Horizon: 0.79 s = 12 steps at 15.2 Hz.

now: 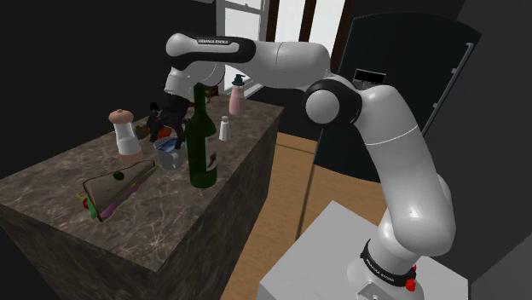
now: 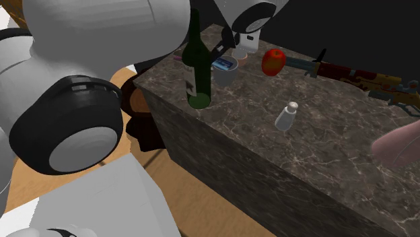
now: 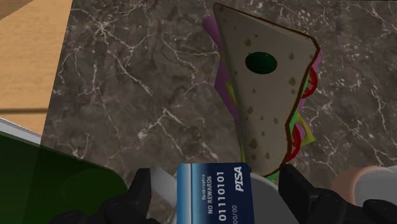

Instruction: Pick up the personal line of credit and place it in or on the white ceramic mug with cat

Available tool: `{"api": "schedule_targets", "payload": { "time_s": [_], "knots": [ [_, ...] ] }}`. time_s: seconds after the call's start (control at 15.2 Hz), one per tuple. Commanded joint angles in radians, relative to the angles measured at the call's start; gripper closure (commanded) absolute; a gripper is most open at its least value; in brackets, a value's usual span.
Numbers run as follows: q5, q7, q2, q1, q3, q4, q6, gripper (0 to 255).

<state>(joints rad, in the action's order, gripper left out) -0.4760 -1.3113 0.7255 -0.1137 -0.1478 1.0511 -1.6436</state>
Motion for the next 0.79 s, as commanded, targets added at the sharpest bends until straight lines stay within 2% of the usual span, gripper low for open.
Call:
{"api": "schedule_targets", "payload": {
  "time_s": [0.0,0.2,0.73],
  "knots": [
    [0.003,-0.008,0.011,0.008,0.001,-0.046,0.036,0],
    [0.011,-0.038,0.065,0.029,0.001,-0.214,0.152,0],
    [0.011,-0.038,0.065,0.029,0.001,-0.214,0.152,0]
  ]
}}
